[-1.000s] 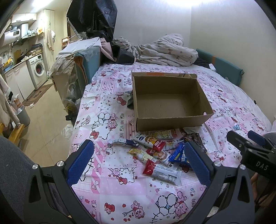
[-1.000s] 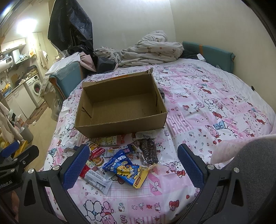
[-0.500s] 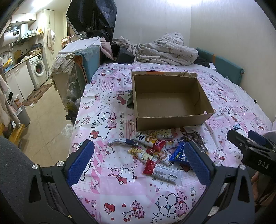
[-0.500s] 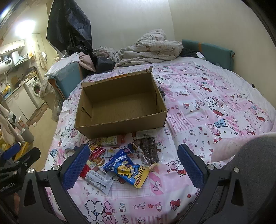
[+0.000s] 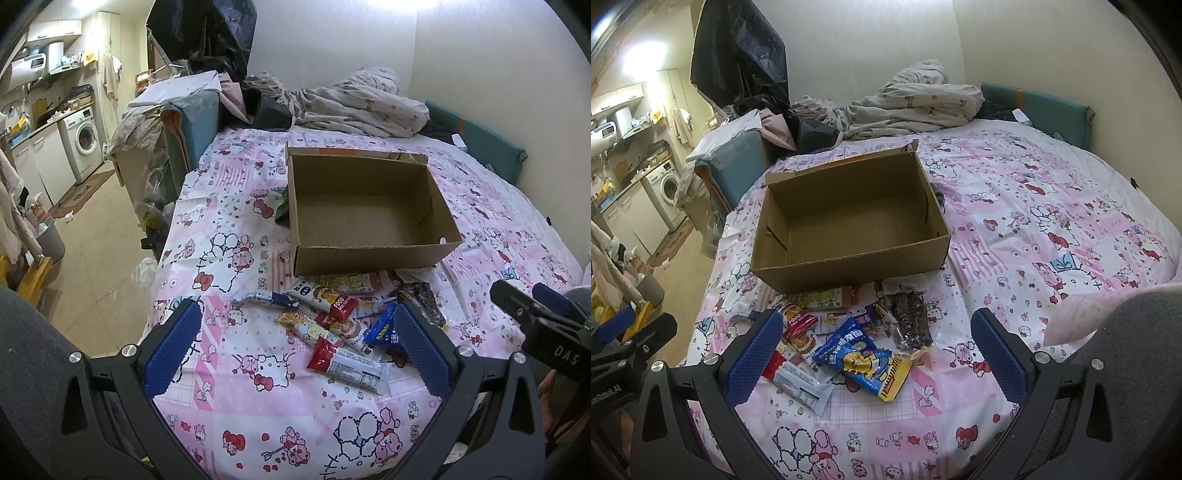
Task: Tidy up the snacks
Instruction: 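Grasp the red-and-white bar with the left tool while the right tool grasps the blue-yellow chip bag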
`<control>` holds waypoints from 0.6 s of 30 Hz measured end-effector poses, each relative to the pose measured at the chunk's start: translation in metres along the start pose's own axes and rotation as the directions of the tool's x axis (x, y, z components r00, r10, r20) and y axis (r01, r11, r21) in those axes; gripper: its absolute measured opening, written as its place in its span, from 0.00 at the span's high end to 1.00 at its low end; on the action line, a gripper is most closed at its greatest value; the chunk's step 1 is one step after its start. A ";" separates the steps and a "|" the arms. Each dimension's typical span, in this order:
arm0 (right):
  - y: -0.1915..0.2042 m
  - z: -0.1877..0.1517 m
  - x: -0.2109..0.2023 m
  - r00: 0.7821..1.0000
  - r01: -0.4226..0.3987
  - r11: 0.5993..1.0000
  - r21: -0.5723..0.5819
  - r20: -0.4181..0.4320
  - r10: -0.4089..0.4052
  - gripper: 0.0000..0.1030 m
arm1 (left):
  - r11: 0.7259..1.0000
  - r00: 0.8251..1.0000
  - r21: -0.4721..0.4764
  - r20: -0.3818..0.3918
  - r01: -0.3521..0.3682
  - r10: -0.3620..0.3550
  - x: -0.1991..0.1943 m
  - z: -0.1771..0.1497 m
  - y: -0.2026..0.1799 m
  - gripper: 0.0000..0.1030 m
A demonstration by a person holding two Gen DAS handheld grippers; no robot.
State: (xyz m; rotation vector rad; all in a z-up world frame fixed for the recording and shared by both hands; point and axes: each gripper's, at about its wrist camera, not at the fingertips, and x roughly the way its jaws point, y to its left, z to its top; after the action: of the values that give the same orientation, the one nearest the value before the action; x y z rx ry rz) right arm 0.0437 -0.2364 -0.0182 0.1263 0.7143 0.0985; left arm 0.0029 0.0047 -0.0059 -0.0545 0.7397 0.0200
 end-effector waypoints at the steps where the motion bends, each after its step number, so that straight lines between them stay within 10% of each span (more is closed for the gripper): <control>1: 0.000 0.001 0.001 1.000 -0.008 1.000 0.004 -0.008 0.008 0.00 | 1.000 1.000 -0.007 -0.013 -0.006 0.006 0.002 0.002 0.002 0.00; 9: -0.032 0.026 0.041 0.983 -0.053 0.988 0.146 -0.164 0.077 0.00 | 0.987 0.979 -0.147 -0.199 -0.065 0.035 0.039 0.030 0.033 0.00; 18: -0.059 0.026 0.084 0.952 -0.011 0.970 0.244 -0.294 0.085 0.00 | 0.888 0.861 -0.448 -0.487 -0.104 -0.144 0.107 -0.021 0.035 0.24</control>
State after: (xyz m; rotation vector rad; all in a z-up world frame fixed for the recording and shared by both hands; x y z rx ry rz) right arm 0.1263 -0.2855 -0.0618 0.3673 1.0295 0.0789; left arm 0.0668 0.0382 -0.0951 -0.5457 1.2590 0.1681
